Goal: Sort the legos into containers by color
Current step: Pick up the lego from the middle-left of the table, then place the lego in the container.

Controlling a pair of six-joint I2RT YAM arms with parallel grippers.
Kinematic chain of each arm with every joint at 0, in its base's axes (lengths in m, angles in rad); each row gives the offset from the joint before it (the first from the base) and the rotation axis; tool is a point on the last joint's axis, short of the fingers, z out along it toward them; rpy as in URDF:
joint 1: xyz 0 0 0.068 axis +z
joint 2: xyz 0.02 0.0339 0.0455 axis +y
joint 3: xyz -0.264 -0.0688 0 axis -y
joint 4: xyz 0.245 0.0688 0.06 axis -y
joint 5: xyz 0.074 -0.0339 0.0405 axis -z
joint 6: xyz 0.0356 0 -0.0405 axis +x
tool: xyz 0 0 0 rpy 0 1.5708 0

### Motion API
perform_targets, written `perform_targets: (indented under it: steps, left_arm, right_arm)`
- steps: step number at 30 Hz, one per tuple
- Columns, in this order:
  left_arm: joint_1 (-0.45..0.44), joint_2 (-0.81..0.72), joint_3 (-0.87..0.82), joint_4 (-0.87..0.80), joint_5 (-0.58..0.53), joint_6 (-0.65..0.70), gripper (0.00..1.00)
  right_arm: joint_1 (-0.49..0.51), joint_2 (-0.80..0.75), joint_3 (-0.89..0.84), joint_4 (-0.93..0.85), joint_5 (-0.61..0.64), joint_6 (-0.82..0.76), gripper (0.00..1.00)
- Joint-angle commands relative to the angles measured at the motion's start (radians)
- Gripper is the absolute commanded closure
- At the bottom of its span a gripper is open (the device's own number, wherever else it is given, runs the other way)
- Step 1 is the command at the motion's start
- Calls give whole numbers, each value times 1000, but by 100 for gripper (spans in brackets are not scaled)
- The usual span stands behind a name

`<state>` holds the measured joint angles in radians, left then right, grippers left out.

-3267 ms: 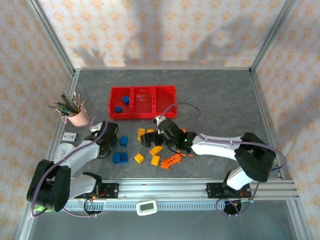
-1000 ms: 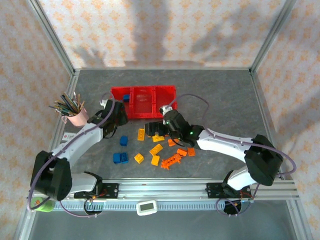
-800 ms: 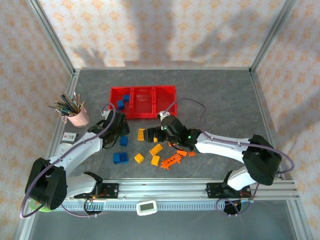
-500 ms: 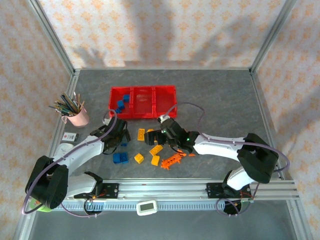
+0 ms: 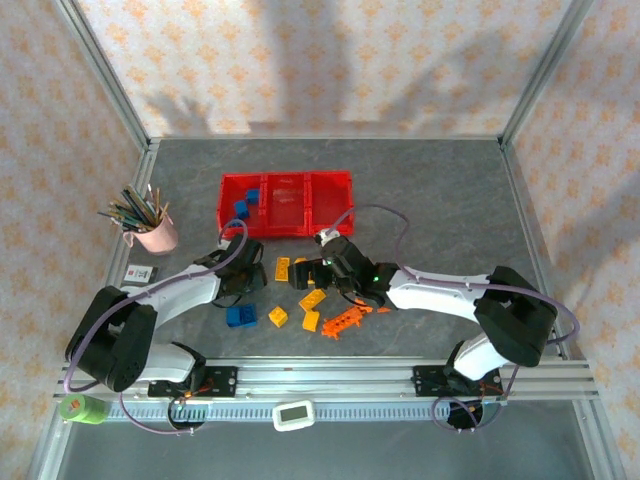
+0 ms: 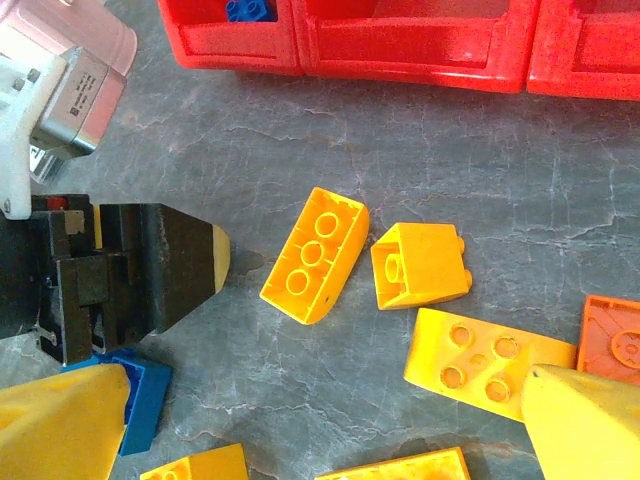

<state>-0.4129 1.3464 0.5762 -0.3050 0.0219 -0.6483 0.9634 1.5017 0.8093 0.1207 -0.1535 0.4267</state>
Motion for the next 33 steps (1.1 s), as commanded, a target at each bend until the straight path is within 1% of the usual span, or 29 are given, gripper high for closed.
perform_targets:
  steps: [1,6,9,12,15,19,21,24,26,28,33]
  left_arm:
    - [-9,2,-26,31,0,5,54]
    - [-9,-10,-23,23,-16,3,69]
    - [-9,-11,-7,7,-29,2,75]
    - [-9,-25,8,-3,-39,-2,78]
    - [-8,-54,34,-18,-65,-5,79]
    - [0,-76,123,-66,-135,13,79]
    - [18,-74,184,-88,-173,27,79]
    - [68,-58,265,-91,-190,53,79]
    - [105,-33,317,-80,-194,56,79]
    - [136,3,373,-65,-193,100,79]
    - [197,160,533,-48,-174,154,79]
  right_arm:
    - [5,5,-5,24,19,12,0]
    - [5,6,1,28,11,12,0]
    - [4,7,13,28,6,7,0]
    - [3,5,30,26,4,1,0]
    - [0,6,52,13,5,-10,0]
    - [-16,7,69,9,1,-10,0]
    - [-30,8,78,11,-9,-9,0]
    - [-48,9,92,14,-14,-15,0]
    - [-62,13,101,16,-14,-17,0]
    - [-74,18,108,22,-11,-18,0]
    - [-99,37,128,33,-3,-24,0]
